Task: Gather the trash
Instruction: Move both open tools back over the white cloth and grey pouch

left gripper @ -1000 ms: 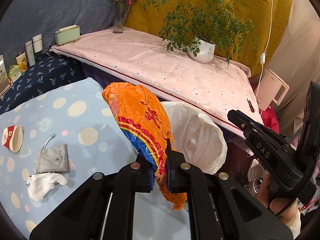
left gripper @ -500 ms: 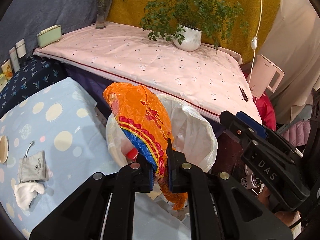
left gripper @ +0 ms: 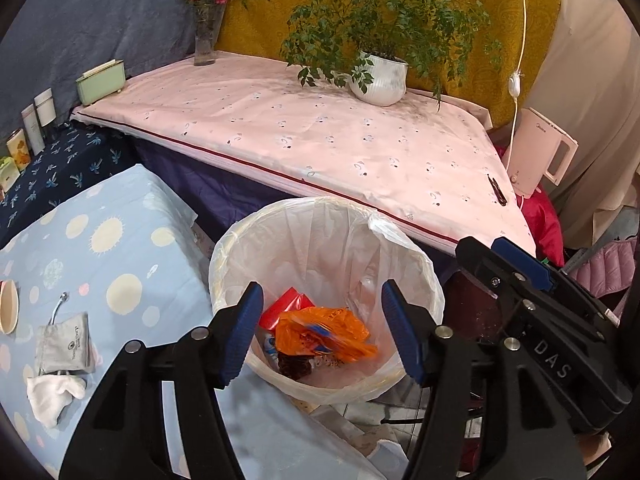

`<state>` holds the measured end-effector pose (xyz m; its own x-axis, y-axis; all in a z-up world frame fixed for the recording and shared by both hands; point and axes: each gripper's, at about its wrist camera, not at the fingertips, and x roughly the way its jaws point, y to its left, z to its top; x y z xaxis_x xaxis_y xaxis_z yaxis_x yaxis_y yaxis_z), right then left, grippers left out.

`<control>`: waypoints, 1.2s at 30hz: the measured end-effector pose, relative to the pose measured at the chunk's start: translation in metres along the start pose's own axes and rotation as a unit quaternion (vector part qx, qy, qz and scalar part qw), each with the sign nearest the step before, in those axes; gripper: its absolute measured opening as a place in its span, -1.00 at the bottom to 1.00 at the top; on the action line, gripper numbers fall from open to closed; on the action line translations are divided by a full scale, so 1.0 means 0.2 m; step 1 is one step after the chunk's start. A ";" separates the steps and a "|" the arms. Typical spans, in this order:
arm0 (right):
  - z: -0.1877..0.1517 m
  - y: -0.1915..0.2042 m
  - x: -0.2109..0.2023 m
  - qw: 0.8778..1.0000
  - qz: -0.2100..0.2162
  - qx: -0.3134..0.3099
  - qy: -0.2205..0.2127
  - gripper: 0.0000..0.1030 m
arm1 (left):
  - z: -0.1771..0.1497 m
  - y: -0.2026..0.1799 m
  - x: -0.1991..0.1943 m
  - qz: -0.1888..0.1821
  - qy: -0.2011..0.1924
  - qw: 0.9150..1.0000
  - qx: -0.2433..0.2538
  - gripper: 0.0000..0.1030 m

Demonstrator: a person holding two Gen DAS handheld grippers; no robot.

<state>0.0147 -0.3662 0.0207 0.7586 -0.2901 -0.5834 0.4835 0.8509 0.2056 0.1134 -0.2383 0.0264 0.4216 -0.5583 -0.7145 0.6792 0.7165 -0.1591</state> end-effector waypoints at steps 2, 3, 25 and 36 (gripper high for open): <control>0.00 0.01 0.00 1.000 0.001 -0.003 -0.001 -0.05 | -0.01 0.01 -0.01 0.001 0.000 1.000 -0.002 0.13; 0.00 0.01 -0.01 1.000 0.002 -0.004 -0.002 -0.04 | -0.01 0.02 -0.01 0.003 0.000 1.000 -0.003 0.13; -0.02 0.27 -0.09 0.999 0.026 -0.044 -0.006 0.23 | -0.14 0.35 -0.18 0.054 -0.008 0.997 -0.063 0.22; -0.07 0.47 -0.10 0.997 0.047 -0.063 0.001 0.33 | -0.28 0.66 -0.34 0.118 -0.030 0.985 -0.125 0.69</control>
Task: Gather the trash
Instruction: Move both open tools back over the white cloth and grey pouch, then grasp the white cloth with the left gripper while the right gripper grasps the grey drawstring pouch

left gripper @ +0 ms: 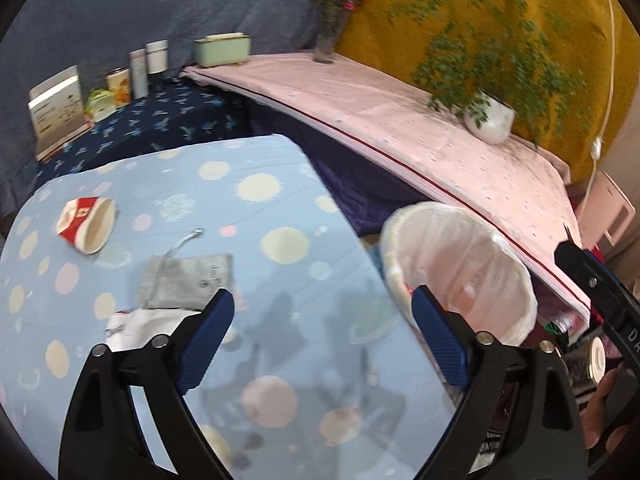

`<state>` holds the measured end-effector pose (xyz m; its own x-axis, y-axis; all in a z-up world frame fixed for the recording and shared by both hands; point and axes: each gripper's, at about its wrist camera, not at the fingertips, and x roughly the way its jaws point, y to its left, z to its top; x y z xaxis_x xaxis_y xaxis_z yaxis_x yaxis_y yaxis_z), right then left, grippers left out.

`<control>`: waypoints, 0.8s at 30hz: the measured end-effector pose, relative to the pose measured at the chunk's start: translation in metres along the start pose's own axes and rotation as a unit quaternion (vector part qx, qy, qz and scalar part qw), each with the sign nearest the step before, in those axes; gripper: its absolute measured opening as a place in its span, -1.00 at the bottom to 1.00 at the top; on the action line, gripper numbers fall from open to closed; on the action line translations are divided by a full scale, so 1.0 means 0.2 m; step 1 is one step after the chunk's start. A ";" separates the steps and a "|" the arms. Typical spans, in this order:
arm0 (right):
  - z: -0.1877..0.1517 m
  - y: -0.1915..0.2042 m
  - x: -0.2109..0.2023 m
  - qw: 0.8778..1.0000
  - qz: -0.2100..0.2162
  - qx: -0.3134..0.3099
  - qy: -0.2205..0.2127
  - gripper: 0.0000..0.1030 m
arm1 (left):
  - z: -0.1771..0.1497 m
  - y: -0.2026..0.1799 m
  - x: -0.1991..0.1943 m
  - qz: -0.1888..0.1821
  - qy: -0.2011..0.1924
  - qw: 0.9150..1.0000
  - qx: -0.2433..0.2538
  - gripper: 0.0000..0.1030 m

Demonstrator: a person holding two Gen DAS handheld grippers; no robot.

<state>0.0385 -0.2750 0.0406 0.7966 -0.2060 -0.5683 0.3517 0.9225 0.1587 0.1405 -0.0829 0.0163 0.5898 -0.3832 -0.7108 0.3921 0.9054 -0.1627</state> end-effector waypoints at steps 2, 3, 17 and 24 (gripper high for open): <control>-0.02 0.04 0.01 1.000 0.004 -0.006 0.003 0.34 | -0.01 0.07 -0.01 0.013 -0.001 1.000 -0.009 0.70; -0.02 0.06 0.01 1.000 0.007 -0.008 0.005 0.35 | -0.01 0.11 -0.02 0.017 -0.001 1.000 -0.013 0.70; -0.17 0.40 0.13 0.997 0.047 -0.042 0.046 0.36 | -0.14 0.49 0.07 0.065 0.024 0.997 -0.032 0.55; -0.24 0.52 0.21 0.995 0.056 -0.052 0.066 0.36 | -0.17 0.60 0.19 0.043 0.060 0.996 -0.046 -0.33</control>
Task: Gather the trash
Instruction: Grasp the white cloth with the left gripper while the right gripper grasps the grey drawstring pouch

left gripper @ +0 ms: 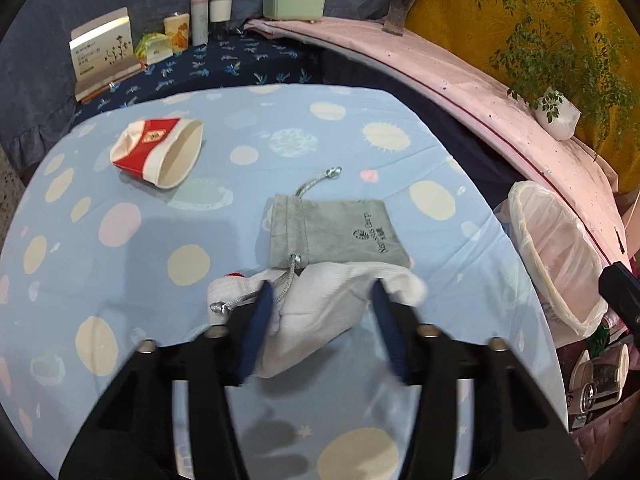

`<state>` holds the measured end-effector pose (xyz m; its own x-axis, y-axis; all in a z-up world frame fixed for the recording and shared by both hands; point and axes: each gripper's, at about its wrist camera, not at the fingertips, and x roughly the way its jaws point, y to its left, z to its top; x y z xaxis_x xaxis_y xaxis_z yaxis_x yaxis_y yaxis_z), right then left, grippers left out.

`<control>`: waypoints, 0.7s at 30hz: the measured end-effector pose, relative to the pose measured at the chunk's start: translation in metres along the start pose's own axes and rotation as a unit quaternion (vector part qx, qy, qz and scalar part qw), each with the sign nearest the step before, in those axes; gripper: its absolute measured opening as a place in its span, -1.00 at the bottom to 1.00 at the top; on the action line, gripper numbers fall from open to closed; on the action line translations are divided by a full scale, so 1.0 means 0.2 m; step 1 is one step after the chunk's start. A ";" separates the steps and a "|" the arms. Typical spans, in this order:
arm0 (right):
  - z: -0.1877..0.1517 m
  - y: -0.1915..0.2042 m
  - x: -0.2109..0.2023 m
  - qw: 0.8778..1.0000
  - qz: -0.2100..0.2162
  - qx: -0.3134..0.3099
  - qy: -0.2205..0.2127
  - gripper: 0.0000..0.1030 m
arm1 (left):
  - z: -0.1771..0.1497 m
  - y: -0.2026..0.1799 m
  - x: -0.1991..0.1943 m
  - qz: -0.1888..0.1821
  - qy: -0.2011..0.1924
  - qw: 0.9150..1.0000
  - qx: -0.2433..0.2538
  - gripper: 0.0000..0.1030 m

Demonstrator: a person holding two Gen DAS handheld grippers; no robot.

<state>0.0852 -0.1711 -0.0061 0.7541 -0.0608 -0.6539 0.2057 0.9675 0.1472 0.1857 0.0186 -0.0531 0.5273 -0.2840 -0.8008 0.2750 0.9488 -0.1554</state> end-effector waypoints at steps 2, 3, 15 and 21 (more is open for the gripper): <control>-0.02 0.03 0.03 1.000 0.002 -0.003 0.007 0.36 | -0.02 0.02 0.01 -0.008 0.010 1.000 0.001 -0.84; -0.02 0.04 0.04 1.000 0.003 -0.004 0.009 0.36 | -0.02 0.03 0.01 -0.010 0.008 1.000 0.000 -0.85; -0.05 0.23 0.09 0.999 0.031 -0.018 0.022 0.36 | -0.10 0.30 -0.28 0.009 -0.037 0.998 -0.053 -0.89; -0.07 0.34 0.15 0.998 0.044 -0.023 0.033 0.36 | -0.12 0.47 -0.36 0.034 -0.049 0.995 -0.086 -0.89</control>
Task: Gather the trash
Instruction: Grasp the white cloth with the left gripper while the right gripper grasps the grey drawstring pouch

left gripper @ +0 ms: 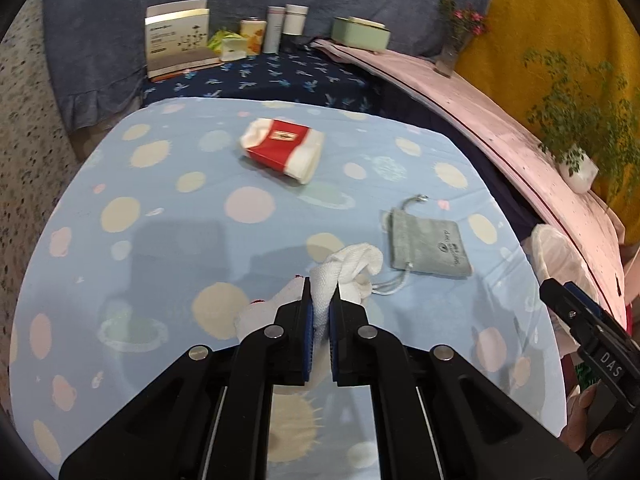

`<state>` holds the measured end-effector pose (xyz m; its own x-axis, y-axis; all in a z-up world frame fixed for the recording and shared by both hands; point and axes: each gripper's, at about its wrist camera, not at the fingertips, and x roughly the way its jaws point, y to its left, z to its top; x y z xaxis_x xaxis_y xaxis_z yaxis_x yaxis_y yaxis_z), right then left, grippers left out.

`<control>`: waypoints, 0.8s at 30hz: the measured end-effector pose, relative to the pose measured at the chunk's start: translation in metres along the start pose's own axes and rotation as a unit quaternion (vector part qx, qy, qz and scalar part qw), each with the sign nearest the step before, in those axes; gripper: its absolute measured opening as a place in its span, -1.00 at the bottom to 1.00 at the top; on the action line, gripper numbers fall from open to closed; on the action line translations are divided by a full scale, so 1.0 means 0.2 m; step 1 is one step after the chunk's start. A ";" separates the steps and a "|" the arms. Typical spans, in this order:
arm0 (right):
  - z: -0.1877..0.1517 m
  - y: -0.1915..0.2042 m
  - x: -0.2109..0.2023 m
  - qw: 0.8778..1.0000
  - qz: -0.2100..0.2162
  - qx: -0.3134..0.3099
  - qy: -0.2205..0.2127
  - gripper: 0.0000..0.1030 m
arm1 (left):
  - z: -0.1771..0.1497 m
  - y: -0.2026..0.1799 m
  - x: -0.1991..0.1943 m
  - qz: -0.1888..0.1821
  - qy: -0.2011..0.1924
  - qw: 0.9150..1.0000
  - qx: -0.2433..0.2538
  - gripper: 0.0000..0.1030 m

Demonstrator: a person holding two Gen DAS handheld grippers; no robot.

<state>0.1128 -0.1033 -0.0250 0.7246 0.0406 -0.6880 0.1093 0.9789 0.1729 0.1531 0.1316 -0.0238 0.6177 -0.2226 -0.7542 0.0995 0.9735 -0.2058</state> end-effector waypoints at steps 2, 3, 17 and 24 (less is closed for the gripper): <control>0.00 0.04 0.03 1.000 0.000 -0.004 0.005 0.36 | 0.01 0.05 -0.01 0.010 -0.003 1.000 -0.008 -0.89; 0.00 0.05 0.05 1.000 0.001 -0.005 0.008 0.36 | 0.01 0.08 -0.01 0.013 -0.004 1.000 -0.011 -0.89; 0.04 0.17 0.37 0.999 -0.007 -0.011 0.037 0.36 | 0.02 0.37 0.05 0.031 0.000 0.998 -0.054 -0.89; 0.06 0.16 0.51 0.998 -0.019 0.000 0.055 0.26 | 0.01 0.41 0.11 0.024 0.007 0.998 -0.059 -0.89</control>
<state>0.1978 -0.0707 -0.0815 0.6415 0.0256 -0.7667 0.1349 0.9801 0.1456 0.1766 0.2076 -0.0559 0.6089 -0.1780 -0.7731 -0.0232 0.9701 -0.2416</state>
